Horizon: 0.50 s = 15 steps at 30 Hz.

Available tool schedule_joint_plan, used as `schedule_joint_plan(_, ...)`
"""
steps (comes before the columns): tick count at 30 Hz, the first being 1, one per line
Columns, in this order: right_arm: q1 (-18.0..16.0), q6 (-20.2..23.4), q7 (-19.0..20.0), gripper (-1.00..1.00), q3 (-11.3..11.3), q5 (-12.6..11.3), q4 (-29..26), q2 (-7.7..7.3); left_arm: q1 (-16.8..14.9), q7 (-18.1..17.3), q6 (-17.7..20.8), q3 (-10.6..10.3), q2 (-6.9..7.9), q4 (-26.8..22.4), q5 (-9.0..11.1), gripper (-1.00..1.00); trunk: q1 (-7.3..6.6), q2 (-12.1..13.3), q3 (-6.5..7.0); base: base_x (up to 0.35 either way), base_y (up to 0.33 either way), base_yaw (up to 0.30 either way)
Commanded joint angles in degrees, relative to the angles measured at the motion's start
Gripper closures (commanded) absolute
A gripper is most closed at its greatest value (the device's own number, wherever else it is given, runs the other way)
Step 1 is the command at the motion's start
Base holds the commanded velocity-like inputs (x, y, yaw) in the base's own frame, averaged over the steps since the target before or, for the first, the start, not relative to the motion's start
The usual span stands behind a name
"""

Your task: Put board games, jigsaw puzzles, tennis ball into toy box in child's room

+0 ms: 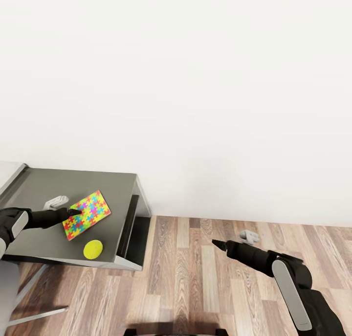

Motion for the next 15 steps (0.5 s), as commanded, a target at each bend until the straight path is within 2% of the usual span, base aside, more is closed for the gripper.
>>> schedule_joint_plan(1, -0.04, 0.25, 0.59, -1.00, -0.08, 0.49, -0.02, 0.01, 0.00, 0.01, 0.61, -0.01, -0.01, 0.03, 0.32, -1.00, 0.04, -0.09, -0.09, 0.000, -0.169, 0.000)
schedule_joint_plan(15, -0.08, 0.23, 0.59, -1.00, -0.09, 0.47, -0.02, 0.01, 0.00, 0.01, 0.44, -0.01, 0.02, 0.03, 0.32, -1.00, 0.04, -0.09, -0.09, 0.000, -0.028, 0.000)
